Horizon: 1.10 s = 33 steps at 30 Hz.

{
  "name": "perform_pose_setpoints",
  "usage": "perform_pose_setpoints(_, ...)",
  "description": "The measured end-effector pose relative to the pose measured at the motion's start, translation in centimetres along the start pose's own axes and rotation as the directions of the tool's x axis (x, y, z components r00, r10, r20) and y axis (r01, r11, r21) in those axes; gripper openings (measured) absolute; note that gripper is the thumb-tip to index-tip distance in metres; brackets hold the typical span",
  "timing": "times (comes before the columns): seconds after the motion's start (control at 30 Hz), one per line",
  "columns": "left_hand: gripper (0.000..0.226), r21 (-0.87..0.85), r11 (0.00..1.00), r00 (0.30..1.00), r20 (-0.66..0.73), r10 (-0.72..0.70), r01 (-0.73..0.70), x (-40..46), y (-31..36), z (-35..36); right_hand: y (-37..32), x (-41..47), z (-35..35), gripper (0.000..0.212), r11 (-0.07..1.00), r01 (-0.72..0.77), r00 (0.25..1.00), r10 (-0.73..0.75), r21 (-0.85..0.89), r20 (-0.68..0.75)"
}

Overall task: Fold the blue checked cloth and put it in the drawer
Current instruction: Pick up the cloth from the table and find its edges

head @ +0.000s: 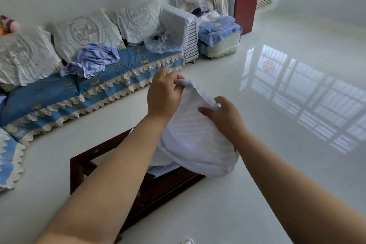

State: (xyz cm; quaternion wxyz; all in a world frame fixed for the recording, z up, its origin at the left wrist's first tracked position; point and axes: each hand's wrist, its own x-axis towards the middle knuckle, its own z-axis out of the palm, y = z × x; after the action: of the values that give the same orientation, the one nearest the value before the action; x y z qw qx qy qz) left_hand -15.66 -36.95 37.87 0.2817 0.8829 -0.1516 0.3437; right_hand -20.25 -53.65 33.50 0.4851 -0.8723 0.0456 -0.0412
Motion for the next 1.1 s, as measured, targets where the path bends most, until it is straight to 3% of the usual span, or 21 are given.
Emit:
perform_pose_setpoints(0.07, 0.008, 0.072, 0.995, 0.995, -0.070, 0.070, -0.065, 0.7, 0.7, -0.2, 0.1, -0.9, 0.2, 0.035, 0.997, -0.049, 0.986, 0.059, -0.066, 0.157)
perform_pose_setpoints(0.13, 0.006, 0.102, 0.989, 0.986, -0.113, 0.120, -0.109, 0.7, 0.9, -0.5, 1.0, -1.8, 0.8, 0.038, 0.991, -0.128, 0.964, 0.135, -0.045, 0.228)
perform_pose_setpoints(0.27, 0.012, -0.027, 0.985, 0.980, -0.109, 0.165, -0.168, 0.5, -0.9, -2.1, 2.8, -2.9, 2.0, 0.036, 0.953, -0.299, 0.887, 0.261, 0.042, 0.381)
perform_pose_setpoints(0.33, 0.019, -0.171, 0.985, 0.996, -0.095, 0.001, -0.017, 0.9, -2.2, -3.8, 3.3, -3.3, 3.0, 0.032, 0.940, -0.341, 0.849, 0.308, -0.001, 0.430)
perform_pose_setpoints(0.4, 0.028, -0.252, 0.948, 0.967, -0.107, -0.230, 0.197, 1.7, -3.6, -5.8, 3.8, -3.5, 4.3, 0.030, 0.935, -0.354, 0.838, 0.326, -0.018, 0.437)
perform_pose_setpoints(0.5, 0.024, -0.402, 0.839, 0.857, -0.205, -0.472, 0.366, 2.5, -6.9, -8.7, 3.3, -3.6, 5.9, 0.034, 0.939, -0.340, 0.883, 0.336, -0.047, 0.327)
perform_pose_setpoints(0.57, 0.013, -0.408, 0.832, 0.825, -0.260, -0.502, 0.377, 2.1, -9.1, -10.5, 2.1, -3.5, 5.9, 0.035, 0.951, -0.284, 0.950, 0.296, -0.121, 0.095)
perform_pose_setpoints(0.63, 0.015, -0.371, 0.845, 0.819, -0.284, -0.499, 0.386, 0.9, -12.0, -11.5, -0.5, -3.5, 4.6, 0.023, 0.956, -0.235, 0.958, 0.196, -0.177, -0.211)
perform_pose_setpoints(0.73, 0.023, -0.337, 0.855, 0.837, -0.252, -0.486, 0.394, -0.7, -15.4, -12.8, -5.8, -3.3, 1.0, 0.026, 0.985, -0.102, 0.820, 0.002, -0.142, -0.572)
perform_pose_setpoints(0.8, 0.026, -0.317, 0.847, 0.850, -0.179, -0.496, 0.427, -1.2, -16.2, -13.0, -8.8, -3.2, -1.4, 0.026, 0.994, -0.016, 0.715, -0.068, -0.113, -0.696)
perform_pose_setpoints(0.83, 0.026, -0.322, 0.835, 0.851, -0.136, -0.507, 0.446, -1.2, -16.0, -12.9, -9.7, -3.3, -2.2, 0.026, 0.993, -0.004, 0.683, -0.081, -0.114, -0.726)
perform_pose_setpoints(0.9, 0.031, -0.427, 0.780, 0.845, -0.065, -0.531, 0.457, -1.1, -14.8, -12.5, -10.3, -3.6, -3.1, 0.027, 0.986, -0.061, 0.699, -0.068, -0.154, -0.712)
perform_pose_setpoints(1.0, 0.030, -0.624, 0.635, 0.812, -0.001, -0.583, 0.455, -0.6, -13.5, -11.6, -8.7, -4.1, -2.2, 0.033, 0.934, -0.218, 0.815, 0.014, -0.283, -0.580)
perform_pose_setpoints(1.1, 0.030, -0.609, 0.609, 0.841, 0.200, -0.502, 0.508, -1.4, -12.3, -10.1, -5.0, -4.5, 0.1, 0.033, 0.807, -0.398, 0.904, 0.264, -0.436, -0.337)
